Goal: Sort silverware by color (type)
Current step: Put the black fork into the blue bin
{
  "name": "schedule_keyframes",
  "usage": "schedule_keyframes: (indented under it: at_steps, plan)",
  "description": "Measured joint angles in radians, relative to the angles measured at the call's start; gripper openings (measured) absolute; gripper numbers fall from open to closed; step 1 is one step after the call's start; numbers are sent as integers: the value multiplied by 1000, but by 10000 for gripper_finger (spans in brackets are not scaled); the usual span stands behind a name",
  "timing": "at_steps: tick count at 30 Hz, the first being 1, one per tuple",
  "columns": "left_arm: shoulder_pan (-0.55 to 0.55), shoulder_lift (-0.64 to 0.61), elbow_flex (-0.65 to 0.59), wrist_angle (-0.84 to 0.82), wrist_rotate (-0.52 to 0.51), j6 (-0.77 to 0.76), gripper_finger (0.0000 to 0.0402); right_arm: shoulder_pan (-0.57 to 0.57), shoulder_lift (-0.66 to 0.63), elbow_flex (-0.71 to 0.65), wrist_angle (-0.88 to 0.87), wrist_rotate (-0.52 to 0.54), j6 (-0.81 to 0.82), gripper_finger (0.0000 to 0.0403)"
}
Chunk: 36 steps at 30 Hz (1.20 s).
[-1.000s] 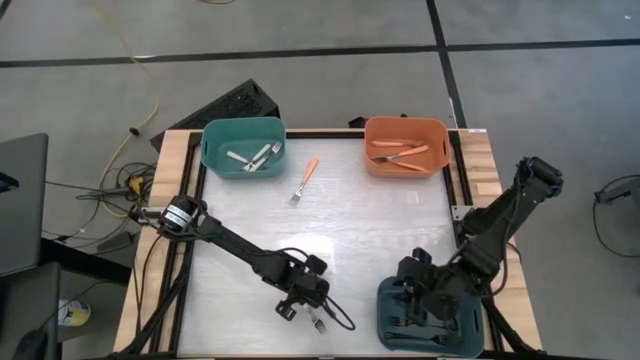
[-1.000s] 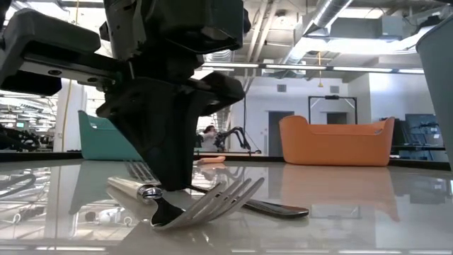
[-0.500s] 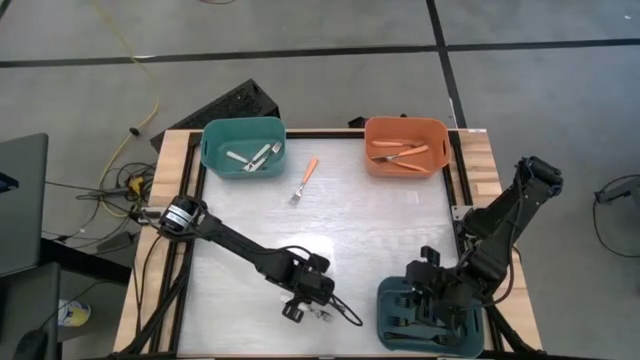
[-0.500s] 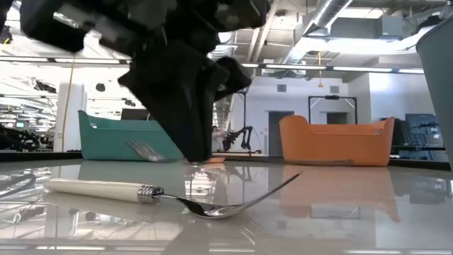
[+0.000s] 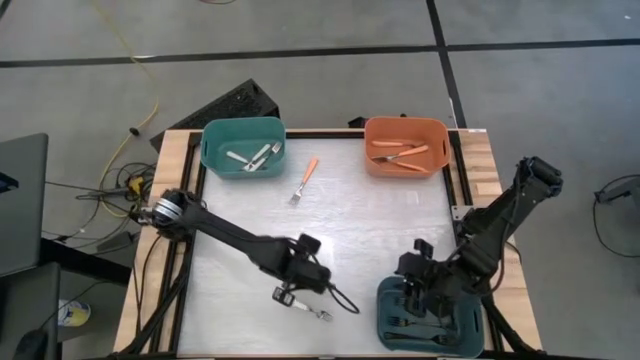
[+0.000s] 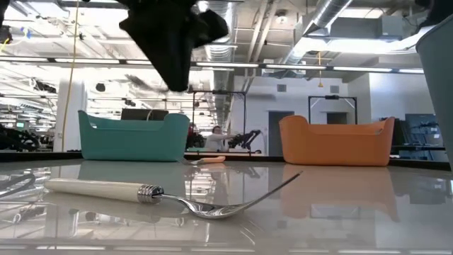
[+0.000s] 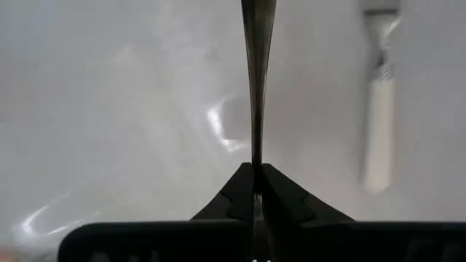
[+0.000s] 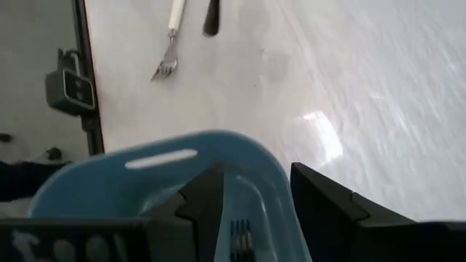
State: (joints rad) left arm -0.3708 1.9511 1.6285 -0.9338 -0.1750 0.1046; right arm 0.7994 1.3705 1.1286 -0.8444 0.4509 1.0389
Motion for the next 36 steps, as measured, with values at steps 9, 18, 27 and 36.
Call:
schedule_keyframes:
  at_steps: [9, 18, 27, 36]
  plan:
    - [94, -340, -282, 65, -105, 20, 0, -97, 0, 0, 104, -9, 33, 182]
    - [167, -563, -533, 361, -98, -126, 0, -105, 0, 0, 130, -53, 45, 182]
    - [169, -516, -556, 678, 17, -328, 0, -99, 0, 0, 119, -57, -27, 182]
    - [154, -450, -556, 991, 4, -520, 0, -1, 5, 0, 96, -49, -19, 182]
